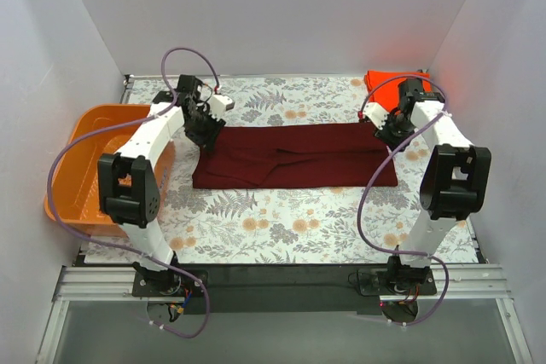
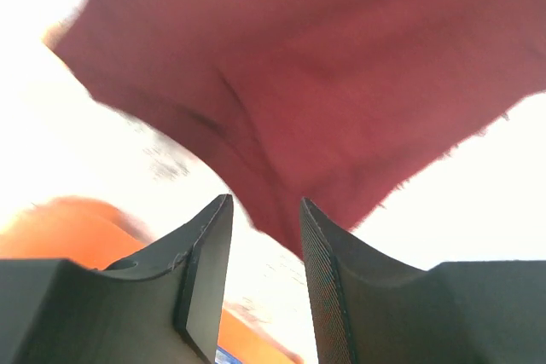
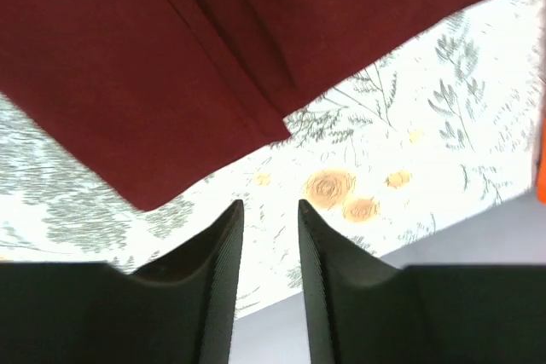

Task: Fold and stack the t-shirts
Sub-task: Fold the tshirt

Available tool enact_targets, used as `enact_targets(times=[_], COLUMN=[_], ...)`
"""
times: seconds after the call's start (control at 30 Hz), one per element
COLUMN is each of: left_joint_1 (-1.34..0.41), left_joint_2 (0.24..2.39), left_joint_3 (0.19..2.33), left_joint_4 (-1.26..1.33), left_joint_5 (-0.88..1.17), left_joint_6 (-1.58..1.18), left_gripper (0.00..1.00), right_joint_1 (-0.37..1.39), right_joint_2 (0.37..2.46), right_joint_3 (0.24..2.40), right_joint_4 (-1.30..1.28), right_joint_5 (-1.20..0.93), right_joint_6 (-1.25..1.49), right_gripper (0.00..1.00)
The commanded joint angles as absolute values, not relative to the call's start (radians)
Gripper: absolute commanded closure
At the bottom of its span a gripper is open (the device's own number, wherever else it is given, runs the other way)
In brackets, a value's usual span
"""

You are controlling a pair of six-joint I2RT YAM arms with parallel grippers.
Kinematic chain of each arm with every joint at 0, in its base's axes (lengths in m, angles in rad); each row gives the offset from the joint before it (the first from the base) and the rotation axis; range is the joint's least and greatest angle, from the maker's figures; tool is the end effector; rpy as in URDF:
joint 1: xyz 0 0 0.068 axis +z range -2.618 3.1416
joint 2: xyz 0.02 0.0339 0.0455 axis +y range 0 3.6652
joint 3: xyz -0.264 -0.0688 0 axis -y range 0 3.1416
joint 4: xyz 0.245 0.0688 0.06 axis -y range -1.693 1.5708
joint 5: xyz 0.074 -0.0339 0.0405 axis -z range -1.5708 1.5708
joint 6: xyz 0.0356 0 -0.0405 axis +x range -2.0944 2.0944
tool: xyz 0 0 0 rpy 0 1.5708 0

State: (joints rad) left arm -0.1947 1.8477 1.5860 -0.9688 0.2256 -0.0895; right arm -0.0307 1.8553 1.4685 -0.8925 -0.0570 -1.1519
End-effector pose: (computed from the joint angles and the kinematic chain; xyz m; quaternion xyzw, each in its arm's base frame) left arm 0.3719 -0.0815 0.2595 0.0705 0.9769 -0.1336 0.1508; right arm 0.3750 -0.0095 0.2251 -0.5293 0.8354 -0.0575 0.1362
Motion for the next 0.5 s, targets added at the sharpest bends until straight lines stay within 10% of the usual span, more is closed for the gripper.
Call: enact_targets(times=[0.0,0.47], left_joint_1=[-0.196,-0.192], left_joint_2=[1.692,1.663], left_joint_3=[1.442,1.074], left_joint_4=[-0.985,-0.724], left_joint_5=[0.291,0.184], left_joint_6=[-0.228,-0.334], left_gripper=[0.64,0.67], right_joint_1=[-0.031,-0.029], right_joint_2=[1.763,1.801], right_joint_3=[1.418,1.209], right_joint_4=[-0.956,-0.818], right_joint_5=[-0.130,-0.164], right_joint_6=[-1.023,-0.858], right_gripper=[0.65,0.70])
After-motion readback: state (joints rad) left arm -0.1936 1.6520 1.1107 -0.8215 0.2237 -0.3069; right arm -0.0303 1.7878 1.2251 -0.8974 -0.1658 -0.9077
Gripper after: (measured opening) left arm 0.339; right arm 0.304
